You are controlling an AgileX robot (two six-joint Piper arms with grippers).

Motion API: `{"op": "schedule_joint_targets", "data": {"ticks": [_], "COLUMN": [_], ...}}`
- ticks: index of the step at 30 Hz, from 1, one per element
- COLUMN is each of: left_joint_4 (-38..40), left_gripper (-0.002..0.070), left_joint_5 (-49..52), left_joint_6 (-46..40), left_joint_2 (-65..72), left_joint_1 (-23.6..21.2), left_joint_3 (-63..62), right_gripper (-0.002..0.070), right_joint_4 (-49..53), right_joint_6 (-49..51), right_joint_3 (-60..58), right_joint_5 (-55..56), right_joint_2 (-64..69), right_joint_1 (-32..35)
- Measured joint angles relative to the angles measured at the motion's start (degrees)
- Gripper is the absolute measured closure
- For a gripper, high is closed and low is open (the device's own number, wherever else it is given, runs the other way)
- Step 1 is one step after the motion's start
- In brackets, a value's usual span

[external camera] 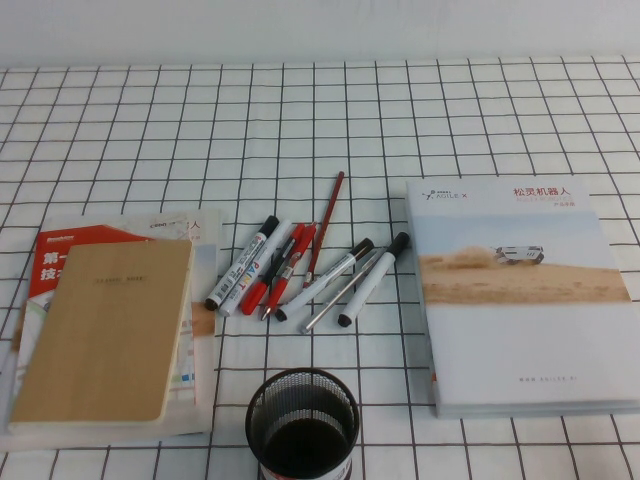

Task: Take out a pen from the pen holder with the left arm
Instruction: 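Take a marker out of the pen holder and lay it on the table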

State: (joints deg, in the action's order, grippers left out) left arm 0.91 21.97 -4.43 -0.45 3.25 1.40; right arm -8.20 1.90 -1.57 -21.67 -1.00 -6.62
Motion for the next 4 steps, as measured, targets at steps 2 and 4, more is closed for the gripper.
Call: {"op": "schedule_joint_targets", "data": {"ticks": [2, 4], "left_joint_4": [0.0, 0.0], "left_gripper": [0.0678, 0.0678], "left_joint_5": [0.0, 0.0], "left_joint_6": [0.0, 0.0], "left_joint_2": [0.0, 0.0], "left_joint_1": [0.0, 0.0], "left_joint_3": [0.0, 0.0], "right_gripper": [0.0691, 0.0691], "right_joint_4": [0.0, 0.0], "right_joint_6": [0.0, 0.0], "right_joint_3": [0.0, 0.0], "right_joint_5": [0.0, 0.0], "right_joint_2": [0.0, 0.0], "right_joint_1": [0.0, 0.0]}}
